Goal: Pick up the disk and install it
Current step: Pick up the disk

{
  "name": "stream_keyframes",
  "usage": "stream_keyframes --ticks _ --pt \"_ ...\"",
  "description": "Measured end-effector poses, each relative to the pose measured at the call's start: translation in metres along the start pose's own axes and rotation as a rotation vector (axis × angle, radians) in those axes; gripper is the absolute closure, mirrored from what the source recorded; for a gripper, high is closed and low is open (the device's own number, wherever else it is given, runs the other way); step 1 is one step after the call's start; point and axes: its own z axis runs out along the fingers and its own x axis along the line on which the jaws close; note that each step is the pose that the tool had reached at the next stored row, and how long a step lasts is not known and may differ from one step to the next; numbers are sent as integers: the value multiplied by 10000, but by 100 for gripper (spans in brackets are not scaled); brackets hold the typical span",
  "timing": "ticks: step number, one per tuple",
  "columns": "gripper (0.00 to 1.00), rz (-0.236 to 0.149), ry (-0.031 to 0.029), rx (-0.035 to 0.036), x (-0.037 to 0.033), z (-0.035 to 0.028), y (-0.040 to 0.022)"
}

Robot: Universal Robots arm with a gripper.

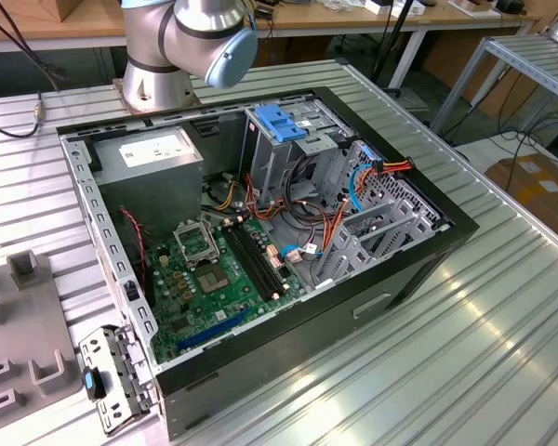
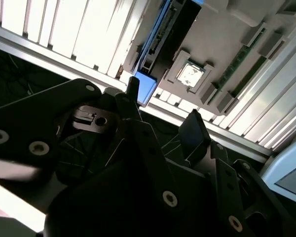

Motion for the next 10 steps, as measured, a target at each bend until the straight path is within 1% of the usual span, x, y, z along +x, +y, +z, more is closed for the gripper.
stream_keyframes --ticks 5,8,10 --pt "40 0 -1 22 -7 86 40" --pt "40 0 -1 25 -26 172 42" --pt "40 -22 0 28 -41 212 42"
